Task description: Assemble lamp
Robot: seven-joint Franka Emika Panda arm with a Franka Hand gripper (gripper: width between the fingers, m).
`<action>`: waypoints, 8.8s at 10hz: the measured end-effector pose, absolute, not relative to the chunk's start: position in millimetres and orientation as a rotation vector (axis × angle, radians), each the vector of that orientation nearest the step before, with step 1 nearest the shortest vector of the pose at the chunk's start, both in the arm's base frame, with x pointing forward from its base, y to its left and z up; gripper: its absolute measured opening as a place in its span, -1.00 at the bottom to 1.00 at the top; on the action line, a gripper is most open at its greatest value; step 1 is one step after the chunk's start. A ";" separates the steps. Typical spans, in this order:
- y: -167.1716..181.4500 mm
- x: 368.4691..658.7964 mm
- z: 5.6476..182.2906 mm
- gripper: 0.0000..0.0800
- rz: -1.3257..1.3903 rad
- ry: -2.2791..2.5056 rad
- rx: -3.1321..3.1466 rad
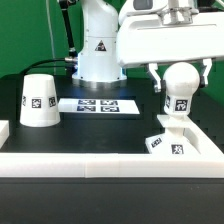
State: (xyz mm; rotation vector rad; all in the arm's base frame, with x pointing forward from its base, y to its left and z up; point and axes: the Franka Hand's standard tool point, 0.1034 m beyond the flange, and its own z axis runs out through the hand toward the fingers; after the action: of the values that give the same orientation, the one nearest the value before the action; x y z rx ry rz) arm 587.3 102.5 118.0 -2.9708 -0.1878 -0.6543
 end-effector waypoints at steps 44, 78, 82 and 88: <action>103.2 583.4 117.3 0.44 0.104 1.663 -2.438; 110.7 584.5 118.7 0.75 -0.141 -1.634 -2.680; 109.8 584.1 118.2 0.44 -0.136 -1.639 -2.676; 102.7 580.0 117.3 0.44 -0.083 -1.022 -2.921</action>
Offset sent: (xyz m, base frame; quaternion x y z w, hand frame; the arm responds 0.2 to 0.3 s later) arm 0.0000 0.0000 0.0000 0.0000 0.0000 0.0000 1.0000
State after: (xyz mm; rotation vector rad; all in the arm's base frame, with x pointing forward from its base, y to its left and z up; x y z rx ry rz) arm 580.0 102.7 117.3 -2.9208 -1.0216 -0.0835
